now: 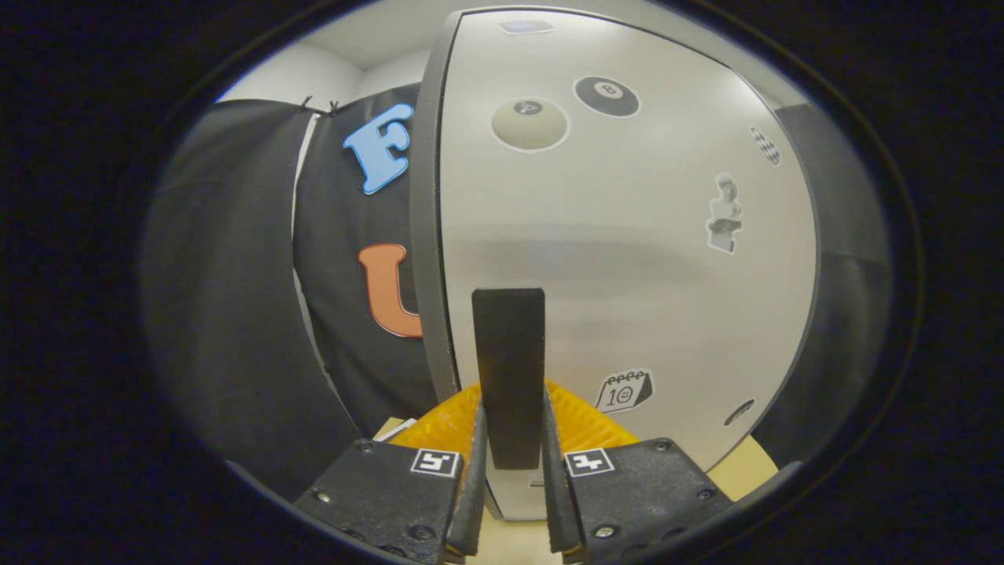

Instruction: Open the shoe cabinet door, grab the shoes and put them into the shoe cabinet, then close the shoe cabinet door.

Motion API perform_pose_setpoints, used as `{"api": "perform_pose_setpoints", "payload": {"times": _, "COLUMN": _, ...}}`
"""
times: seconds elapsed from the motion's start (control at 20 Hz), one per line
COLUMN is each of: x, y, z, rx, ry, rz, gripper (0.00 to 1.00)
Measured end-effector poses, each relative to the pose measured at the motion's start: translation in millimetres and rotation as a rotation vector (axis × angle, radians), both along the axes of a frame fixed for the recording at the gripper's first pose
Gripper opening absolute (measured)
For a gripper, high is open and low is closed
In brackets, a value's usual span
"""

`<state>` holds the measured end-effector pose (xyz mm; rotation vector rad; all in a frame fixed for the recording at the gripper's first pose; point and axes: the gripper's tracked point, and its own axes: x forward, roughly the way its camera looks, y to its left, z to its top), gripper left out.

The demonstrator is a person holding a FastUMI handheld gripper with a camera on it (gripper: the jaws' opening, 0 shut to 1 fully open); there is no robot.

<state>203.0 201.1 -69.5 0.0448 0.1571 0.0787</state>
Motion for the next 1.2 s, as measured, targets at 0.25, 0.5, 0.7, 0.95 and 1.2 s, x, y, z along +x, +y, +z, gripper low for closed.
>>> {"api": "perform_pose_setpoints", "payload": {"times": 0.25, "x": -13.6, "y": -2.1, "z": -0.4, "rx": 0.006, "ry": 0.007, "rz": 0.048, "gripper": 0.29}}
{"api": "perform_pose_setpoints", "payload": {"times": 0.5, "x": -67.7, "y": -19.6, "z": -0.2, "rx": 0.02, "ry": 0.005, "rz": 0.103, "gripper": 0.28}}
{"api": "perform_pose_setpoints", "payload": {"times": 0.7, "x": -106.0, "y": -35.6, "z": -2.7, "rx": 0.024, "ry": 0.003, "rz": 0.136, "gripper": 0.28}}
{"api": "perform_pose_setpoints", "payload": {"times": 0.95, "x": -134.7, "y": -54.2, "z": -3.0, "rx": 0.025, "ry": 0.002, "rz": 0.167, "gripper": 0.28}}
{"api": "perform_pose_setpoints", "payload": {"times": 1.2, "x": -157.2, "y": -73.8, "z": -2.9, "rx": 0.05, "ry": 0.009, "rz": 0.197, "gripper": 0.26}}
